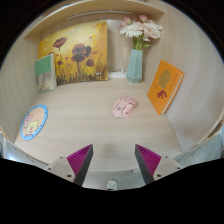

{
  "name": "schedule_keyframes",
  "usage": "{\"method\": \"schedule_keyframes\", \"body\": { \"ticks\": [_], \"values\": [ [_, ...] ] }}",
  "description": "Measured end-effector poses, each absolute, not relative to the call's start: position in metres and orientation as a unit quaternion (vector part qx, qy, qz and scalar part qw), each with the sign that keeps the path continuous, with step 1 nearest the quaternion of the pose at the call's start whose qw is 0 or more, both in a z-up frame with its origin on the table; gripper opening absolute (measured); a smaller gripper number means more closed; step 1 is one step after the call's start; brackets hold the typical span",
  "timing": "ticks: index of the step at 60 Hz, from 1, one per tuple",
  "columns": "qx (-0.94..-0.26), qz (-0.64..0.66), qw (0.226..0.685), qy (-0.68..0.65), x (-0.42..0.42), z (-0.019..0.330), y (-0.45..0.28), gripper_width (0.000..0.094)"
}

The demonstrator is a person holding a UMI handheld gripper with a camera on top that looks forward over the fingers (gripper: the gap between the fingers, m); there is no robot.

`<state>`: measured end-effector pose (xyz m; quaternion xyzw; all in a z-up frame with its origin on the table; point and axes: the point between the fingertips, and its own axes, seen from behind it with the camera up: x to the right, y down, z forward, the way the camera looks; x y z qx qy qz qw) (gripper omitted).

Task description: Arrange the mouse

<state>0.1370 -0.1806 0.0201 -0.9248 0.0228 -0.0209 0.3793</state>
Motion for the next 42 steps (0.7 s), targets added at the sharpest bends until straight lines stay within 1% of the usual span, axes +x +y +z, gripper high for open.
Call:
{"method": "schedule_keyframes", "body": {
  "ticks": [7, 18, 29, 42],
  "values": [
    [-0.928, -0.025, 0.370, 0.025, 0.162, 0.007, -0.143, 0.0849],
    [-0.931, -0.024, 0.365, 0.006, 0.177, -0.006, -0.072, 0.0851],
    [-0.934, -0.002, 0.357, -0.001, 0.176, -0.008, -0.015, 0.0866],
    [-0.937, -0.001, 0.349, -0.028, 0.165, -0.010, 0.027, 0.0849]
  ]
}}
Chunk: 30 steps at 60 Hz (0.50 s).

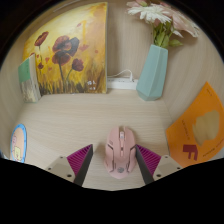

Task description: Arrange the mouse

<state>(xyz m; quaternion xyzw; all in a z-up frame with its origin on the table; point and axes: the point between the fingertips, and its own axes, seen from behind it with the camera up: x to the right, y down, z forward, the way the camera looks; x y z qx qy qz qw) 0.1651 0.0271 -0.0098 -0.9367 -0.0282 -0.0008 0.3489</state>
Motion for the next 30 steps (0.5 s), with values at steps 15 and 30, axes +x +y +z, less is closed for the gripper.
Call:
{"method": "schedule_keyframes", "body": {
  "ticks": [15, 30],
  "values": [
    [-0.940, -0.024, 0.338, -0.024, 0.175, -0.015, 0.036, 0.0495],
    [-0.950, -0.034, 0.309, 0.017, 0.173, 0.003, 0.031, 0.0369]
  ]
}}
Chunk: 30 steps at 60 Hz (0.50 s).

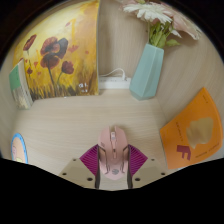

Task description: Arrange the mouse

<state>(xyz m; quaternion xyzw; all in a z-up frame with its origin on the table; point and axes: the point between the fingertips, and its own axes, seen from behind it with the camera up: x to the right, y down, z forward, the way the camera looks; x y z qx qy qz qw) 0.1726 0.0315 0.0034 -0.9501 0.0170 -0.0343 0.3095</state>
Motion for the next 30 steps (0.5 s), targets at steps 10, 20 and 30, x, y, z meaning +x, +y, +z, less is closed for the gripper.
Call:
{"method": "schedule_keyframes", "body": {
  "ticks": [10, 20, 30],
  "values": [
    [-0.911, -0.042, 0.408, 0.047, 0.122, 0.139, 0.062, 0.0370],
    [-0.871, -0.025, 0.489, 0.042, 0.012, 0.247, 0.063, 0.0369],
    [-0.872, 0.015, 0.489, -0.003, -0.128, 0.235, 0.041, 0.0368]
  ]
}}
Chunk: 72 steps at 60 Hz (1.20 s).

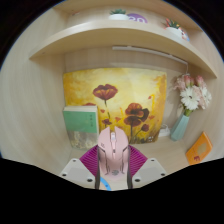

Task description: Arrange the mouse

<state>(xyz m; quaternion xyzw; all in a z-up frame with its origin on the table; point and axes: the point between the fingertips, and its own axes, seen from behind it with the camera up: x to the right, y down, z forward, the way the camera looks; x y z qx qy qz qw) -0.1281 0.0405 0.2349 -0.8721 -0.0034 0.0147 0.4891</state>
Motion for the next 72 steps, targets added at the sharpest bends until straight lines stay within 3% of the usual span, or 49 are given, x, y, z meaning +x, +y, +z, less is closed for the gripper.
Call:
{"method": "schedule_keyframes", "body": {
  "ticks": [11, 16, 26, 34, 43, 47, 50, 72],
  "values": [
    [-0.921, 0.017, 0.387, -0.039, -0.218, 0.087, -0.011, 0.0365],
    [-0.935, 0.009, 0.350, -0.051, -0.234, 0.036, -0.039, 0.0367],
    [-0.950, 0.004, 0.306, -0.059, -0.247, -0.014, -0.074, 0.0369],
    [-0.946, -0.002, 0.320, -0.049, -0.246, -0.015, -0.071, 0.0386],
    [-0.949, -0.002, 0.309, -0.056, -0.247, -0.015, -0.072, 0.0544],
    [-0.954, 0.013, 0.297, -0.036, -0.246, -0.006, -0.077, 0.0687],
    [-0.951, 0.020, 0.307, -0.021, -0.242, 0.011, -0.075, 0.0729],
    [-0.906, 0.026, 0.421, 0.013, -0.145, 0.197, -0.070, 0.0725]
  ]
}}
